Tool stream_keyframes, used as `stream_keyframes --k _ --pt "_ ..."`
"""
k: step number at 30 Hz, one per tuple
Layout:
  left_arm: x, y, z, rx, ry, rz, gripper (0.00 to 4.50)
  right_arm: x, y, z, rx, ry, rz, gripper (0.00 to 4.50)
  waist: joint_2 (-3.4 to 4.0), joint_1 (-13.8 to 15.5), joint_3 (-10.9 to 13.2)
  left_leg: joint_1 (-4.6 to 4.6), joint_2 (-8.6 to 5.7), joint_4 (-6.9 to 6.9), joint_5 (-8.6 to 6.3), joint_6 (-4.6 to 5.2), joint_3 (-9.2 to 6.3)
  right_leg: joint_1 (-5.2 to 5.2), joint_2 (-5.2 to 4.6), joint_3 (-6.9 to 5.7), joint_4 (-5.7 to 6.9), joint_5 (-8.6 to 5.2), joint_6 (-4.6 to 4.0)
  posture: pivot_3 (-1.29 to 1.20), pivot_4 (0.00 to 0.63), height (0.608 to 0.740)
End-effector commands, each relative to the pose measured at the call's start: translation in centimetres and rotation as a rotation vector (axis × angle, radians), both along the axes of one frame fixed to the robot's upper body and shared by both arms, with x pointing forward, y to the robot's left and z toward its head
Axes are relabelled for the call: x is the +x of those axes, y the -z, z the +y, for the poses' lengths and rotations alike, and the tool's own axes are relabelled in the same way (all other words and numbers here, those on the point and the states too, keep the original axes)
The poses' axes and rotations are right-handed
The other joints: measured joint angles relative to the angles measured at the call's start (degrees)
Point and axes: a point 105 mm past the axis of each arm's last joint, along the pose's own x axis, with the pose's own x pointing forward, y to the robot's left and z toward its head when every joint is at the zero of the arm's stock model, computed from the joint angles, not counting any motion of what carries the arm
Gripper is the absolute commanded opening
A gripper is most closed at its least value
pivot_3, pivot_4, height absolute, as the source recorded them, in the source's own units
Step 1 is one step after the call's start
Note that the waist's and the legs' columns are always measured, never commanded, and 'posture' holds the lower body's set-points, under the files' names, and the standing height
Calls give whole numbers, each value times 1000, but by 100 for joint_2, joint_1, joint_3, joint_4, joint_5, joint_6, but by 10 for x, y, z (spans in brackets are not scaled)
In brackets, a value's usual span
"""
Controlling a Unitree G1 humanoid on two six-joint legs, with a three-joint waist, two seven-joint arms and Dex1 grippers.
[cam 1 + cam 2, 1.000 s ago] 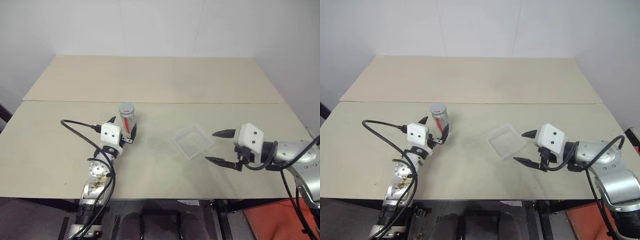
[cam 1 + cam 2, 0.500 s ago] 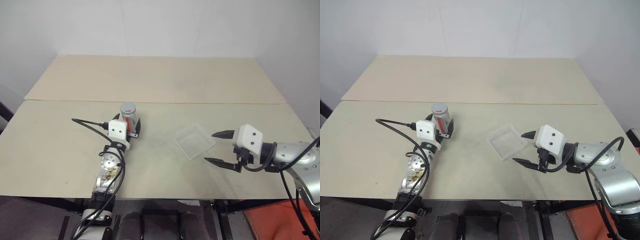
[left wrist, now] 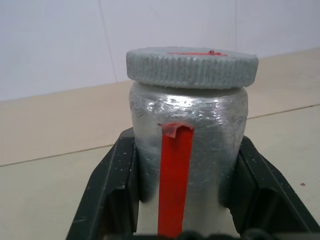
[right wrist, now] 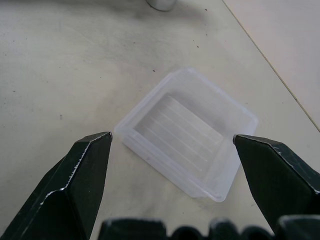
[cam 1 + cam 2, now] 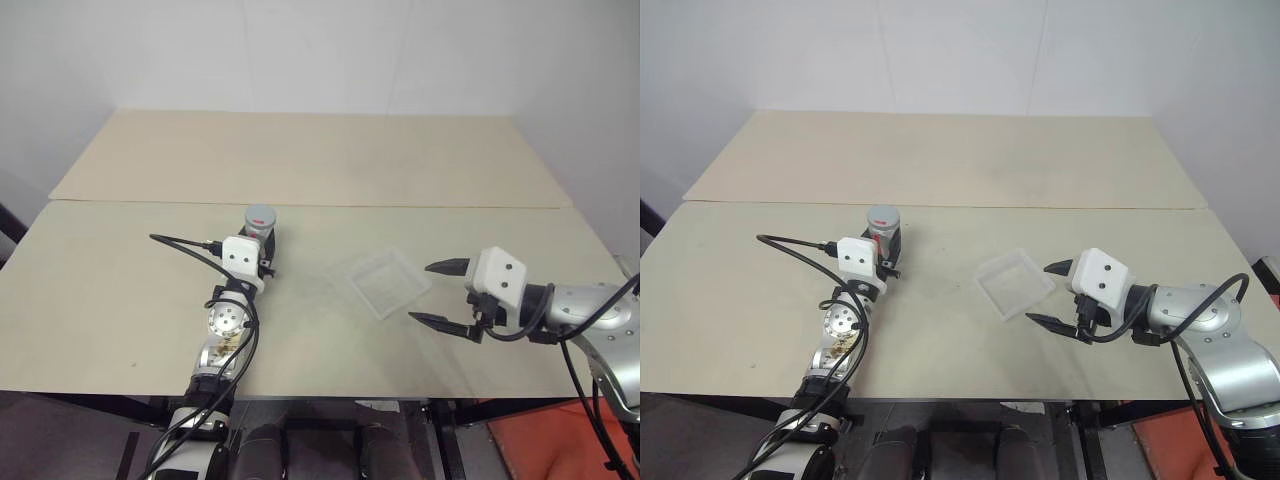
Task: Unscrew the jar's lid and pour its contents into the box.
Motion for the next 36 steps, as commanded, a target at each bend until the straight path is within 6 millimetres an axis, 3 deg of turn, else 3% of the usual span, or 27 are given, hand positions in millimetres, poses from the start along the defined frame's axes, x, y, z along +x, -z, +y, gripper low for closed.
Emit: stream_keyframes --k 1,7,11,17,22,29,36 --pt "0 -17 -1 -22 19 -51 1914 1 -12 2 -5 0 -59 4500 0 1 0 0 0 0 0 0 0 0 0 0 0 0 0 0 150 740" --pt "-16 -51 -16 -40 216 -154 1914 6 -30 16 112 16 -116 4500 -1 -23 1 -5 0 0 0 0 0 -5 0 1 0 0 0 0 150 740" --pt "-25 -61 -37 -39 377 -144 1914 14 -49 45 313 39 -165 4500 1 -64 0 -1 3 -1 0 -1 -1 -3 3 0 3 0 0 0 150 740" --pt "-37 -53 -69 -1 563 -96 1914 24 -73 83 560 115 -198 4500 2 -77 -1 -9 2 0 1 -1 -4 -8 4 -1 5 0 0 0 150 740" --pt "-44 -51 -85 -17 635 -77 1914 24 -78 100 599 114 -212 4500 2 -66 -1 -17 1 0 1 -1 -6 -11 2 -3 3 1 0 0 150 740" --pt "-53 -57 -97 -29 692 -98 1914 33 -72 118 609 134 -201 4500 2 -124 -1 -15 1 0 1 0 -9 -11 3 -4 5 0 0 0 150 740" --pt "-55 -56 -98 -32 689 -94 1914 43 -81 119 668 194 -242 4500 3 -133 -1 -16 2 0 1 0 -10 -13 3 -4 5 0 0 0 150 740"
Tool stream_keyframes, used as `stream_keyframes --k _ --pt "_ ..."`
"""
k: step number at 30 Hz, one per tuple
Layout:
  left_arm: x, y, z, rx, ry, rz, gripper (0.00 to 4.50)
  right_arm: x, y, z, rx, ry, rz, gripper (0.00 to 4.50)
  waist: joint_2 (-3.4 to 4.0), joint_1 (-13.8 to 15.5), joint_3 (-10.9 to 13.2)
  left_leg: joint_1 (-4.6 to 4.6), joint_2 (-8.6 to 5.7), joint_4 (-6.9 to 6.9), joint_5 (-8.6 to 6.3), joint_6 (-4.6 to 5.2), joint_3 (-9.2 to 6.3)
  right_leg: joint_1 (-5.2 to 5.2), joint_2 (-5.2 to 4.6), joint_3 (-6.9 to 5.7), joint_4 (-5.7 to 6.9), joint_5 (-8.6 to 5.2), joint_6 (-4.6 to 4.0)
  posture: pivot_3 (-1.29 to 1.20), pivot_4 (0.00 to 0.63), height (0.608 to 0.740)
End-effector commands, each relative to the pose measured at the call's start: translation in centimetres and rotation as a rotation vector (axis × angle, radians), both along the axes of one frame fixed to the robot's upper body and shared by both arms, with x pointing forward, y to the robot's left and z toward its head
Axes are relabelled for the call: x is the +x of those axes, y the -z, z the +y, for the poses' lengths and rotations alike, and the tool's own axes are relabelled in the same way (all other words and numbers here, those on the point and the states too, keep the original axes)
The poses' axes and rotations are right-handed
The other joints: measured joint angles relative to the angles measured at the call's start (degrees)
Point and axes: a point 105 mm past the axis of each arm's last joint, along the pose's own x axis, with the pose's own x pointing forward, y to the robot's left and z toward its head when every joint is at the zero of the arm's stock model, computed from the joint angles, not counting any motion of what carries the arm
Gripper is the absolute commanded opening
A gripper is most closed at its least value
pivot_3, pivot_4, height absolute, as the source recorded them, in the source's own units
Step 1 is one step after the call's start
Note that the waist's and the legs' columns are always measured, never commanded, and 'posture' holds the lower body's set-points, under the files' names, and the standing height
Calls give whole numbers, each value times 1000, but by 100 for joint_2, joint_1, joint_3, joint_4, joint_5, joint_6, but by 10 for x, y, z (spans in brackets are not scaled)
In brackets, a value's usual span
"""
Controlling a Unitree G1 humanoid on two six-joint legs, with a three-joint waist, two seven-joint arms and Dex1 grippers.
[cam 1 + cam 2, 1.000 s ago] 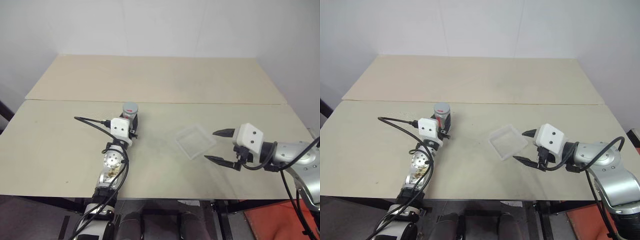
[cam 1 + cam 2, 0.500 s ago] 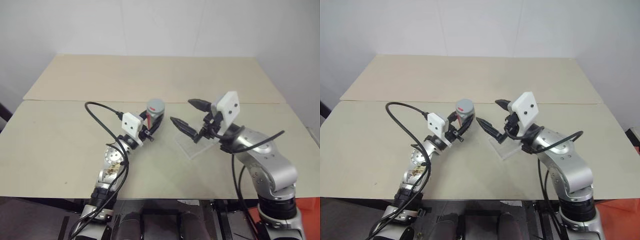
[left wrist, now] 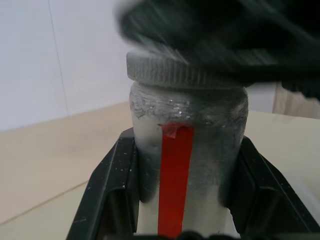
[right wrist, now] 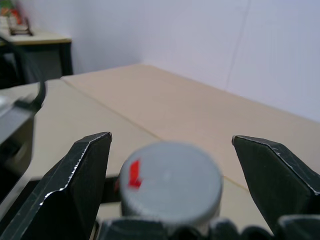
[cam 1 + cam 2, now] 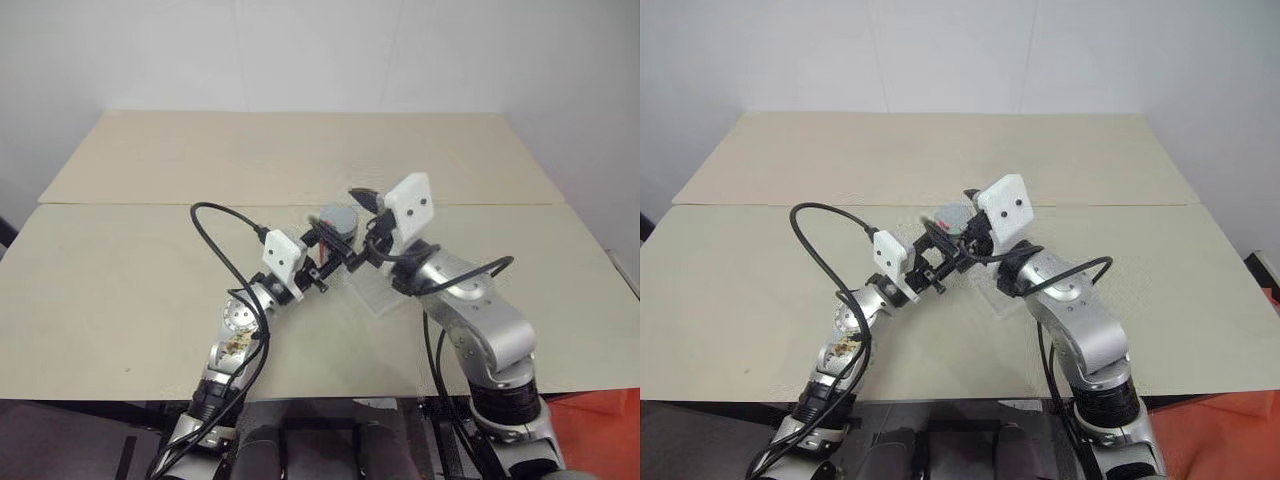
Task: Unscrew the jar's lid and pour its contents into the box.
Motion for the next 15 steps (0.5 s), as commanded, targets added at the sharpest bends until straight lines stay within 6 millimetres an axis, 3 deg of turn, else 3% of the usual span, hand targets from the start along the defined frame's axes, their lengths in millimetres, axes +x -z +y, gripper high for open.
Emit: stream_keyframes --k 1,15 --pt "-5 -13 -1 -26 6 -44 1914 -1 -15 -4 13 15 -76 4500 0 0 0 0 0 0 0 0 0 0 0 0 -1 0 0 0 150 740" --pt "-4 -13 2 -31 -5 -39 1914 -6 -3 3 -22 -49 -46 4500 0 1 0 0 1 0 0 0 0 0 0 -1 -1 0 0 0 150 740"
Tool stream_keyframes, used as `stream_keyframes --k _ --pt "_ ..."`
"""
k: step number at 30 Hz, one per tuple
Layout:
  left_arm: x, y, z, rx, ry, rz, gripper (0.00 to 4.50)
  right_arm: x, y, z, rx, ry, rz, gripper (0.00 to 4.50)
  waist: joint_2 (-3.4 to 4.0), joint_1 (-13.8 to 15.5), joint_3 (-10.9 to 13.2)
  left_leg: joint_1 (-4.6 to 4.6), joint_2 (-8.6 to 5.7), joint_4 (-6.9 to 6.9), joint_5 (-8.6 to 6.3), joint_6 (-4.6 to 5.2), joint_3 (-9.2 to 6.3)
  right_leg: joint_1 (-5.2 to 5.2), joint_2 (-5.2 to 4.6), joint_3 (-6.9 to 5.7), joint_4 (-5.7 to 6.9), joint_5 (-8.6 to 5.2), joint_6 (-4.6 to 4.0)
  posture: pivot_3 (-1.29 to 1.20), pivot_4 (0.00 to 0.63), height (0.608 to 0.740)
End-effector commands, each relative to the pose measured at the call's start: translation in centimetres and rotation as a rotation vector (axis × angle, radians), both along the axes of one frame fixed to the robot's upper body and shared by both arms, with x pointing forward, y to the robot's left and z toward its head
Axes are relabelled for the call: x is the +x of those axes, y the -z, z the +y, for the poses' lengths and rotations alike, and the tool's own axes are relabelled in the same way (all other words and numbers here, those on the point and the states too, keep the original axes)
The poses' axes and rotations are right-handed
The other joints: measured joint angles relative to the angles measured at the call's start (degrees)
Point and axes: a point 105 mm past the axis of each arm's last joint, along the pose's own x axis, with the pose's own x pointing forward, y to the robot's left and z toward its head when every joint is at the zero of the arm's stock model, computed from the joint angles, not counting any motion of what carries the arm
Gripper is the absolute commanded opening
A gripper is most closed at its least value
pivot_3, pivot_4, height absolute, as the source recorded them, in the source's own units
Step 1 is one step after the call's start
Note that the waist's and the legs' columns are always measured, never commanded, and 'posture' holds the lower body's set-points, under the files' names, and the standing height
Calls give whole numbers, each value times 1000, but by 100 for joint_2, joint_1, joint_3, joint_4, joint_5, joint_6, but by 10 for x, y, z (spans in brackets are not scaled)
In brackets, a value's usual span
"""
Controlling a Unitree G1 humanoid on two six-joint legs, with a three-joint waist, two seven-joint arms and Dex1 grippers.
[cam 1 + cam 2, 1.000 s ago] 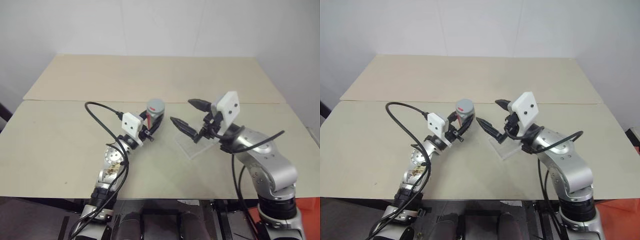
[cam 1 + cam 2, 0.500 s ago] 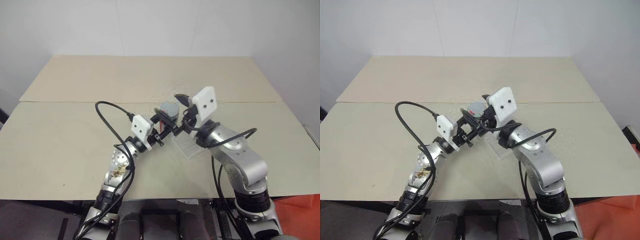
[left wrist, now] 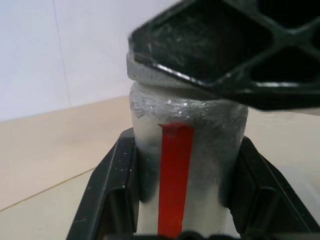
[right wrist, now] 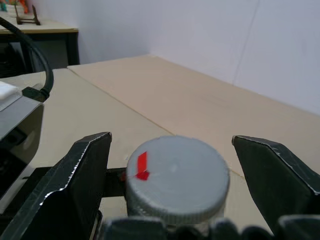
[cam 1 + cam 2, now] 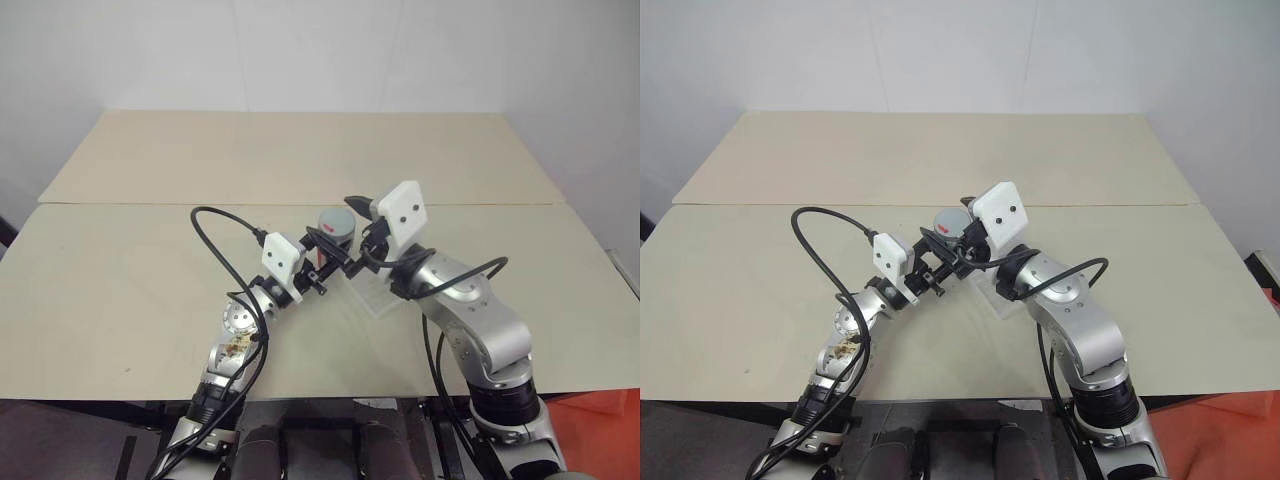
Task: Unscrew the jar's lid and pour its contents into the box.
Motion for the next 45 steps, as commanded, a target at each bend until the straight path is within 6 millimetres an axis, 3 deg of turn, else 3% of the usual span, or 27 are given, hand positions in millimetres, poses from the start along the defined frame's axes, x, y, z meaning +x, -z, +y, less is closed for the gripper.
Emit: stream_keyframes --k 1,5,11,20,32,40,43,45 --pt "-4 -16 0 -23 8 -56 1914 -4 -14 -1 38 -4 -63 4500 0 1 0 0 0 0 0 0 0 0 0 0 0 0 0 0 150 740" --pt "-4 -17 0 -25 7 -55 1914 -3 -11 -2 36 -2 -54 4323 0 1 0 -1 0 0 0 0 0 0 0 0 -1 0 0 0 150 740" --pt "-3 -17 1 -36 8 -42 1914 -3 -7 -1 34 -6 -54 2728 0 0 0 -1 0 0 0 0 0 0 0 0 -1 0 0 0 150 740" --pt "-8 -14 4 -17 48 -43 1914 0 -1 -3 -32 -28 -55 2726 0 0 0 0 0 -1 0 0 0 0 0 0 -2 0 0 0 150 740" --pt "-51 -22 16 67 372 -77 1914 -23 2 -22 -265 -472 39 2726 1 -7 1 2 5 -4 -1 1 1 0 0 -1 -6 -1 -2 0 150 740" --pt "-38 -12 22 80 255 -44 1914 -6 -18 -28 -210 -339 -34 2726 0 1 1 0 4 -4 0 0 1 -1 0 -1 -7 -1 -2 0 150 740" --pt "-27 -6 22 83 157 -39 1914 -14 -25 -31 -171 -296 -38 3296 0 32 1 -3 3 -3 0 0 1 -1 0 -1 -7 0 -2 0 150 740" --pt "-23 -5 21 77 122 -43 1914 -19 -25 -29 -164 -267 -38 4026 0 53 1 -8 2 -3 -1 0 0 -3 -2 -3 -10 0 -2 0 150 740"
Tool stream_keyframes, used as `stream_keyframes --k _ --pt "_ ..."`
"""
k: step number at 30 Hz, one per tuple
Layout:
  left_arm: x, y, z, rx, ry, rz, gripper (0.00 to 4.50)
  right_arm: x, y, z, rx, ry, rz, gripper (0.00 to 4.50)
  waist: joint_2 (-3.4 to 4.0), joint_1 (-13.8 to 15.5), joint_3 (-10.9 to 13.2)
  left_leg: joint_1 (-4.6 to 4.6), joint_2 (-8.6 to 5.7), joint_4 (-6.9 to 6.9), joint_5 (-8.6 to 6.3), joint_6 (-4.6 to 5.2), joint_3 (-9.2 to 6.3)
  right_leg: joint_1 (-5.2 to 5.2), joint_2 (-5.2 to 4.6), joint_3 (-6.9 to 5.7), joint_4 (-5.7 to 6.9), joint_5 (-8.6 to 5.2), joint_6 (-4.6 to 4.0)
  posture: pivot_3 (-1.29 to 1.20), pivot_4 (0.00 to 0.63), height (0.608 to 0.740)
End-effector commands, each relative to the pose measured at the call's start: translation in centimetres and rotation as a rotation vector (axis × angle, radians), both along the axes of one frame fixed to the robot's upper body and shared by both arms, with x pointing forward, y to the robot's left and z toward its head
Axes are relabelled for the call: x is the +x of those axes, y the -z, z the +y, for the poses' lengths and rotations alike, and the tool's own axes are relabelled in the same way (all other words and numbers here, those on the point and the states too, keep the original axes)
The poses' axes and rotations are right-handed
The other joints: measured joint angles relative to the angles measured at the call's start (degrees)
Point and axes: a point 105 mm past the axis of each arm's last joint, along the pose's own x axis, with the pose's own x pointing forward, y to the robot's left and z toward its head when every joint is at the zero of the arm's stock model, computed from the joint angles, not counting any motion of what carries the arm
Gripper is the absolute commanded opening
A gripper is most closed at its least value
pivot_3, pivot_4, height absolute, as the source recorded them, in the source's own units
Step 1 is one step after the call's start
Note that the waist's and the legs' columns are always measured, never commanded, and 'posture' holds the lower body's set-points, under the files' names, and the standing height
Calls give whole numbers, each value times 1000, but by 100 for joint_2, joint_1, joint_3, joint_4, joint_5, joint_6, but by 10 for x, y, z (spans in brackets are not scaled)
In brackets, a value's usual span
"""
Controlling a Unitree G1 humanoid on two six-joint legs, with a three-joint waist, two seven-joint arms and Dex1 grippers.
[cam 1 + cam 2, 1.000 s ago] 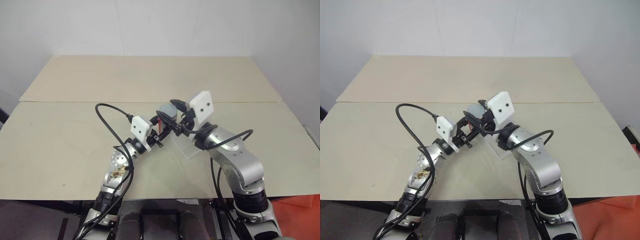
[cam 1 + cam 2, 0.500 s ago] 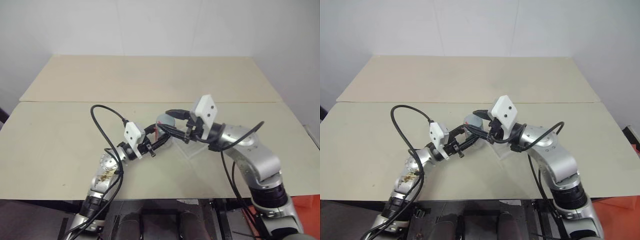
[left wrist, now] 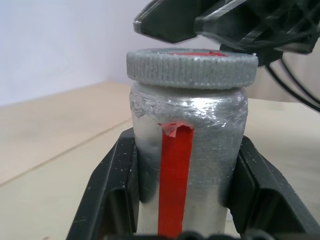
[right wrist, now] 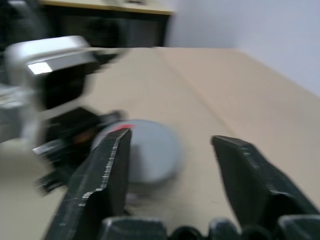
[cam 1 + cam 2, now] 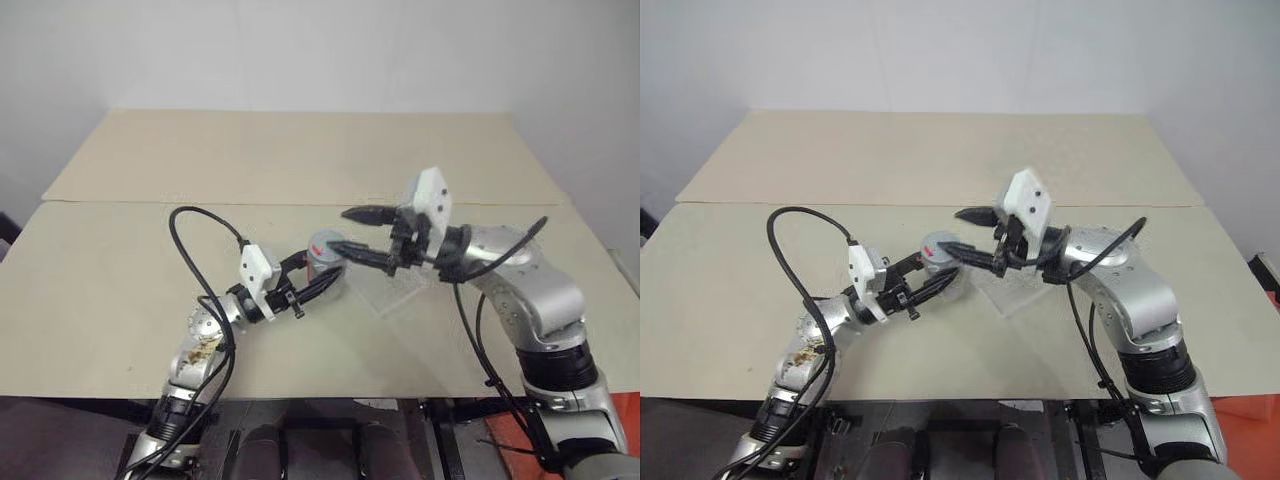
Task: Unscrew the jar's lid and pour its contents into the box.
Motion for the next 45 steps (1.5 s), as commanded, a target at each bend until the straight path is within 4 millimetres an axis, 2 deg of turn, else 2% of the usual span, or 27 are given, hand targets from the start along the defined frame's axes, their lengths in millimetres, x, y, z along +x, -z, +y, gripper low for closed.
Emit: stream_keyframes --k 1,2,5,12,21,29,32,35,41,45 --pt "5 -9 -2 -13 -57 -60 1914 -12 -12 1 29 40 -48 4321 0 2 0 -1 0 0 0 0 0 -1 0 1 0 0 0 0 150 740" --pt "7 -9 -3 -16 -67 -65 1914 -13 -11 4 35 77 -56 4459 0 -2 0 -3 0 -1 0 0 0 -3 0 1 0 0 0 0 150 740" --pt "12 -12 -5 -32 -96 -76 1914 -16 -9 11 105 146 -50 4459 0 -32 0 -4 1 -1 0 0 0 -6 0 0 4 0 0 0 150 740" --pt "18 -14 -9 -37 -104 -83 1914 -20 0 26 164 191 -20 4459 0 -46 0 -5 0 0 0 0 -1 -7 1 1 3 0 0 0 150 740" --pt "17 -17 -9 -43 -111 -90 1914 -5 6 31 197 277 -15 4459 0 -46 0 -7 0 0 0 0 -2 -7 1 -1 3 0 0 0 150 740" --pt "17 -16 -8 -43 -116 -83 1914 -2 8 31 208 270 -11 4459 0 -47 0 -7 0 0 0 0 -2 -7 1 -1 2 0 0 0 150 740" --pt "17 -15 -7 -41 -113 -76 1914 -2 8 31 220 272 -9 3897 0 -47 0 -7 0 0 0 0 -2 -7 1 -1 2 0 0 0 150 740" --pt "17 -14 -7 -39 -114 -75 1914 -2 12 31 211 274 -5 2866 0 -47 0 -7 0 0 0 0 -2 -7 1 -2 3 0 0 0 150 740" --pt "13 -13 -9 -26 -72 -76 1914 -4 17 30 193 248 -2 2776 0 -47 0 -7 0 0 0 0 -2 -7 1 -2 2 0 0 0 150 740" --pt "-5 -14 -8 -27 66 -47 1914 -7 17 28 184 160 11 2776 0 -68 0 -7 1 0 0 0 -2 -7 1 -1 2 0 0 0 150 740"
